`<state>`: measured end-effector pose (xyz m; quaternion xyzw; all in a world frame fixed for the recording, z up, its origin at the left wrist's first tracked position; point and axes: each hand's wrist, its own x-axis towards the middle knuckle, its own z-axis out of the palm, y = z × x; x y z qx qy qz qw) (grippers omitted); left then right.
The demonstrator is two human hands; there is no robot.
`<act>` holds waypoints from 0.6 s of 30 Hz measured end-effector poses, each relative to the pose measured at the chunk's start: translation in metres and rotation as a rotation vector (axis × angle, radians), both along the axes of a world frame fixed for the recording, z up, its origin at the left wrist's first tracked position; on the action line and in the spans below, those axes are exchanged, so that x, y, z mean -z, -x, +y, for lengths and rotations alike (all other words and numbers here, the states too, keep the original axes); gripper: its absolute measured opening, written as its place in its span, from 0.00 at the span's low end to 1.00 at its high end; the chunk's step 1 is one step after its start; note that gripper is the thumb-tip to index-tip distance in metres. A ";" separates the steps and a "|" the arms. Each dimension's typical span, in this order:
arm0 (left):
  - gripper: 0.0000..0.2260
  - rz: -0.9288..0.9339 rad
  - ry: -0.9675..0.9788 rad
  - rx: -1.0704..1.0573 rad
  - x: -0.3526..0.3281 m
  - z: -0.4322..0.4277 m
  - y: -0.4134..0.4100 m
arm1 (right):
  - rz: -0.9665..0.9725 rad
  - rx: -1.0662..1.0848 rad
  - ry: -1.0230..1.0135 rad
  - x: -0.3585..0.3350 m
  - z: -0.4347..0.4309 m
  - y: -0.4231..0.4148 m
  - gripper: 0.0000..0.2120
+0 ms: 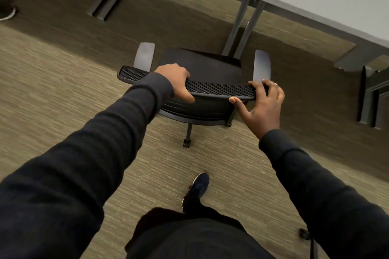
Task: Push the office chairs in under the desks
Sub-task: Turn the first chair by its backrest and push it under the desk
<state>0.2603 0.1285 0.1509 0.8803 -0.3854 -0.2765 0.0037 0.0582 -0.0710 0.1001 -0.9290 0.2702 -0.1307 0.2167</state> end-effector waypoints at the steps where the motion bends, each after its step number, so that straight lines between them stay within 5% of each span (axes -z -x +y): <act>1: 0.29 -0.002 0.006 0.005 0.000 -0.004 -0.009 | -0.003 0.004 -0.001 0.000 -0.002 -0.008 0.40; 18: 0.26 -0.004 0.001 0.146 -0.001 -0.011 -0.183 | 0.008 0.180 0.003 0.001 0.020 -0.160 0.42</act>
